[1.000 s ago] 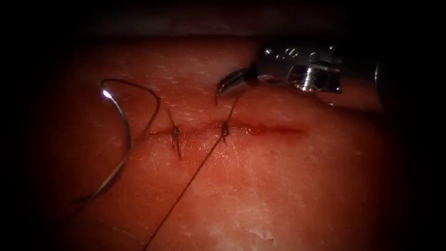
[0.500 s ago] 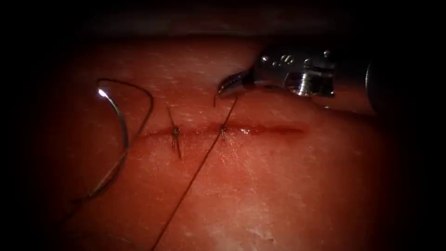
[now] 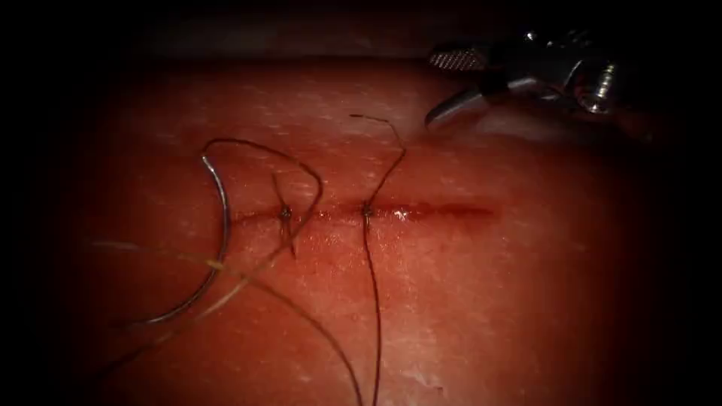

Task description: Wound Closure

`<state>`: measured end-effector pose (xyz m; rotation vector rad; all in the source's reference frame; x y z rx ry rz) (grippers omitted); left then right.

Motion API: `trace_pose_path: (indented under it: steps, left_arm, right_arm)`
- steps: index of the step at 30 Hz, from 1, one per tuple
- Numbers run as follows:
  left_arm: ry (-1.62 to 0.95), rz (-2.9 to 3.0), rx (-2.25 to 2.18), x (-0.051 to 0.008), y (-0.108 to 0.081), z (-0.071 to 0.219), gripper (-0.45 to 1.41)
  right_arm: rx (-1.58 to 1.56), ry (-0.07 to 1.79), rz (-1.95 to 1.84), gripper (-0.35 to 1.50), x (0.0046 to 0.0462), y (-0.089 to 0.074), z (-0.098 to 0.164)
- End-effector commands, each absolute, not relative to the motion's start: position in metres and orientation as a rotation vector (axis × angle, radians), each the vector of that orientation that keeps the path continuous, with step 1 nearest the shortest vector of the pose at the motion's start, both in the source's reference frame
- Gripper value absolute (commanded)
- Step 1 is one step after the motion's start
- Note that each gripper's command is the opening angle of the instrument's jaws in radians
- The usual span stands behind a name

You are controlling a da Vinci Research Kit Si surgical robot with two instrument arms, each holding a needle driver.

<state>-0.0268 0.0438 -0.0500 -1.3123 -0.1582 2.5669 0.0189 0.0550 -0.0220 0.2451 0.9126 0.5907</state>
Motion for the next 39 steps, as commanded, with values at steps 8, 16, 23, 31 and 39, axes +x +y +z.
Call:
trace_pose_path:
  steps: [8,16,23,31,39]
  left_arm:
    - [-0.146,2.488,-1.286,-0.0286,0.052,-0.045,-0.35]
    - [-0.116,2.393,-1.255,-0.0283,0.058,-0.041,-0.35]
    - [-0.081,2.357,-1.227,-0.0315,0.063,-0.039,-0.35]
    - [-0.027,2.390,-1.169,-0.0331,0.066,-0.031,-0.35]
    - [-0.036,2.406,-1.069,-0.0323,0.064,-0.023,-0.35]
  right_arm:
    - [0.203,0.965,0.625,1.36,0.0167,0.049,-0.026]
    - [0.253,1.043,0.607,1.09,0.0172,0.045,-0.028]
    - [0.245,1.078,0.624,0.93,0.0180,0.044,-0.028]
    - [0.236,1.200,0.666,-0.33,0.0206,0.044,-0.028]
    - [0.204,1.315,0.730,-0.35,0.0216,0.045,-0.030]
